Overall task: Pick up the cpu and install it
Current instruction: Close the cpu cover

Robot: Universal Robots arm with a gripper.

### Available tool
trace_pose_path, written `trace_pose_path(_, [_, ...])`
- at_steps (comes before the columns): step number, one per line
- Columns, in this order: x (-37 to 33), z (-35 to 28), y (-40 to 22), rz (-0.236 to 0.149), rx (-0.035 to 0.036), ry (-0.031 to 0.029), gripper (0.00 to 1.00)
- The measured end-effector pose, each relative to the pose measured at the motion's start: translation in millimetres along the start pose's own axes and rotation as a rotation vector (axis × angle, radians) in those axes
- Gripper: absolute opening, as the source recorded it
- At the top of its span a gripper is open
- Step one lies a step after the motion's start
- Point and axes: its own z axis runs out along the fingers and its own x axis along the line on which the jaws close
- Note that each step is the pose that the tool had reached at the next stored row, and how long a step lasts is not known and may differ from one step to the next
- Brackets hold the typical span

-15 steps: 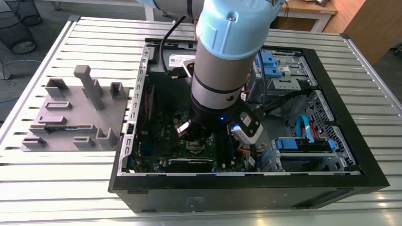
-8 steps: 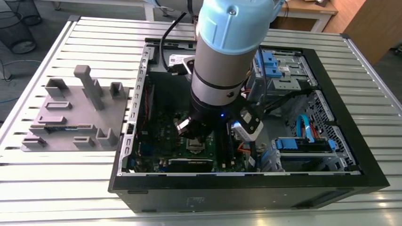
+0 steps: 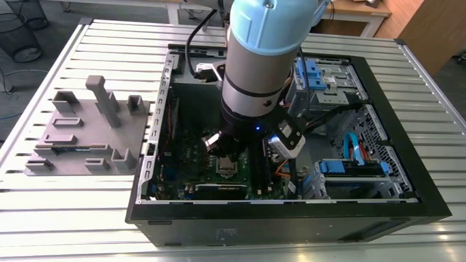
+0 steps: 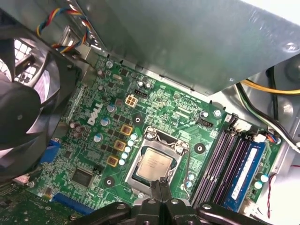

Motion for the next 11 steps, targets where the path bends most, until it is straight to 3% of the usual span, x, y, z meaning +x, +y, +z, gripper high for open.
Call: trace_pose_path(11, [-2.8,-7.4,7.4,0.000,0.0001,0.0001,0.11])
